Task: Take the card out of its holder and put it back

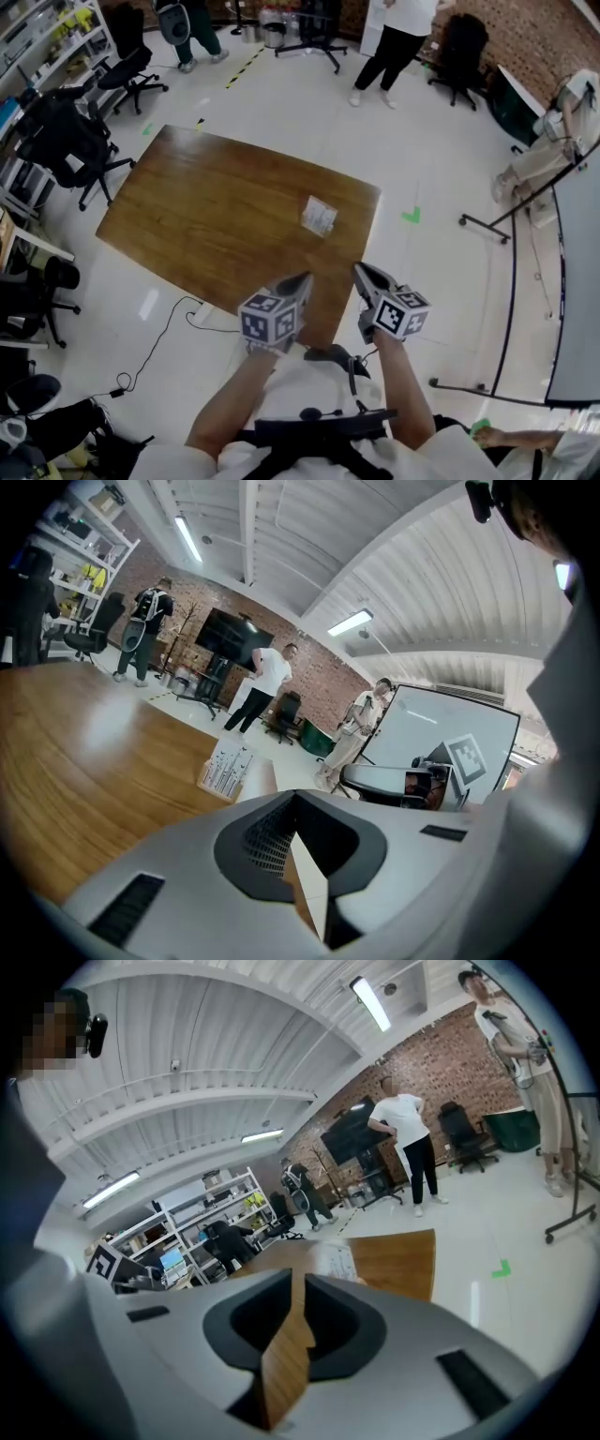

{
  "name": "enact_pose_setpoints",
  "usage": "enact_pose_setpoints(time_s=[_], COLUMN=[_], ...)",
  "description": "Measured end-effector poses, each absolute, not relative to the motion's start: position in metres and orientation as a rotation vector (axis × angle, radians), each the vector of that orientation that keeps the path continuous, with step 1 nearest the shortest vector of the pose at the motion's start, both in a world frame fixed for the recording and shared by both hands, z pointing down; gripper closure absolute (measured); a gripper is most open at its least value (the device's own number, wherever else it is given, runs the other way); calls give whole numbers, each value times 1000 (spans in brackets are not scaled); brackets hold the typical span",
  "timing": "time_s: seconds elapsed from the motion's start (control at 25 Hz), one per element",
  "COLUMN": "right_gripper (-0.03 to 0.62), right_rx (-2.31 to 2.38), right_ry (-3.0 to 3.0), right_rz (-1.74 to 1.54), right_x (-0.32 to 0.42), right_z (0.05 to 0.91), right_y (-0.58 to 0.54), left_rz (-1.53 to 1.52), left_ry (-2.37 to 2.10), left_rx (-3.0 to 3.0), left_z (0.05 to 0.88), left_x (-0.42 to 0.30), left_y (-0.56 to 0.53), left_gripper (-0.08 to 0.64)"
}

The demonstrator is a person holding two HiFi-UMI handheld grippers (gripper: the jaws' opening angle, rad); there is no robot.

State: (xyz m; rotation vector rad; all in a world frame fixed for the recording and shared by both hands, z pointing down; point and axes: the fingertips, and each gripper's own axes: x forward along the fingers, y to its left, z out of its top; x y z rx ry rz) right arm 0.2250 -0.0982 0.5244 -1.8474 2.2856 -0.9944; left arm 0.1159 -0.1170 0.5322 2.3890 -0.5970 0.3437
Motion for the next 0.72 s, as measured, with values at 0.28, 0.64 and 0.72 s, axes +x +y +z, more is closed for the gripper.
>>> enact_pose_setpoints(time_s=[0.28,0.64,0.72], right_gripper=[422,403,403], right_rx=[-1769,-1694,-1680], right_ry=[2436,2710,2762], right_rz=[-1000,-888,-865], right_x=[254,258,258], right_z=[537,557,562], right_y=[-142,-206,-217], left_rz=[350,378,384], left_ry=[-729,-845,-865], left_rx=[2385,2350,2342], left_z=[534,552,557], left_x=[137,146,149], left_y=[-139,-155,-158], left_gripper=[569,569,569])
